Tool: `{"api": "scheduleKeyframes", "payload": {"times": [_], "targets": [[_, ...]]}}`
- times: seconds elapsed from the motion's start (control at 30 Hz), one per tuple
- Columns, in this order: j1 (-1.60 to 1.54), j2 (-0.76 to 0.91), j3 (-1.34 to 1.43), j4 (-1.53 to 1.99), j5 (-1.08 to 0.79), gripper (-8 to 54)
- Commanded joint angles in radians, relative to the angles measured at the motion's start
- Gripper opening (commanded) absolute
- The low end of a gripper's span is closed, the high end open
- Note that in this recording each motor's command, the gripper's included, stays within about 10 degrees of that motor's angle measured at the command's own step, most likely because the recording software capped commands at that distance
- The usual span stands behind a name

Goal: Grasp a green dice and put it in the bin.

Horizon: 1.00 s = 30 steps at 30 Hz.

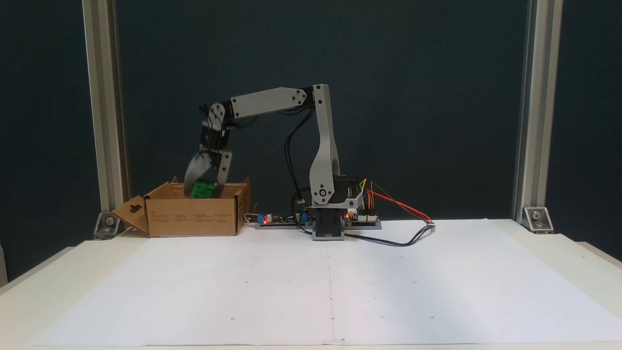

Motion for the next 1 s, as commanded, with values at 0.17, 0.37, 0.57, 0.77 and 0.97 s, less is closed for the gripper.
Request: {"api": "scheduleKeyframes", "payload": {"times": [0.17,0.37,0.57,0.77,0.97], "targets": [[0.018,0.008,-0.014,-0.015,-0.077,33.0],[-0.006,0.094,-0.026,-0.017,0.028,33.0],[-0.101,0.212,-0.167,-0.017,0.319,33.0],[-0.359,0.287,-0.186,-0.014,0.572,36.3],[-0.733,0.311,-0.178,-0.011,0.586,42.6]]}}
